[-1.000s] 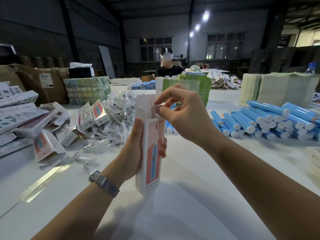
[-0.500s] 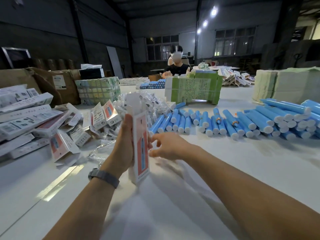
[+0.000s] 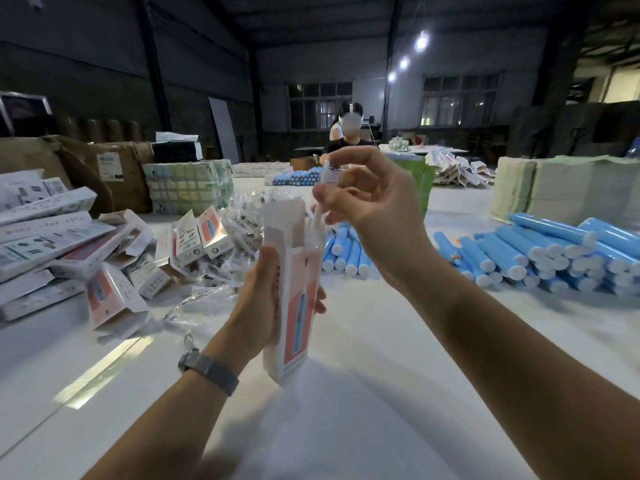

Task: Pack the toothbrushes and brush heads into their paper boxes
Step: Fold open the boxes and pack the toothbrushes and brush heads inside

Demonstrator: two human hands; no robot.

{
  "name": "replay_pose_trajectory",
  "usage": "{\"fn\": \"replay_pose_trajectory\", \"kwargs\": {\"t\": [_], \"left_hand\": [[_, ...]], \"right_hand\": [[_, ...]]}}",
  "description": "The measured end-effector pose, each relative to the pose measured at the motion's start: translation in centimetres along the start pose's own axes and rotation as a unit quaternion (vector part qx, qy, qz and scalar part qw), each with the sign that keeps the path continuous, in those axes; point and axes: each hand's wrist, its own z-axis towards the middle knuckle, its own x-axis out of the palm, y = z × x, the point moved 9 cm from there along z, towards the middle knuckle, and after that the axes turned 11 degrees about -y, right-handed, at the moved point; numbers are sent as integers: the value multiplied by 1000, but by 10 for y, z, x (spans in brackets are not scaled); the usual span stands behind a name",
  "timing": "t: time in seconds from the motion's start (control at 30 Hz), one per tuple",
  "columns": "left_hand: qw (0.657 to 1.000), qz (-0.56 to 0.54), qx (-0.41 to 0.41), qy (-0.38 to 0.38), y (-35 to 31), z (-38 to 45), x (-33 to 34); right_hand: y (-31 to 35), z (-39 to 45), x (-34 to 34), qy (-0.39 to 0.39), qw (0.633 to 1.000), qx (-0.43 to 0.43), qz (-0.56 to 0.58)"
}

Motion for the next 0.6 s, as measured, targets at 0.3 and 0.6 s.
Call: {"fn": "replay_pose_trajectory", "kwargs": {"t": [0.3, 0.6], "left_hand": [[999, 27, 27, 0, -8, -8, 6], [1000, 20, 15, 3, -9, -9, 7]], "right_hand": [[30, -2, -11, -46, 989, -122, -69], [12, -6, -3, -6, 974, -123, -191]]}}
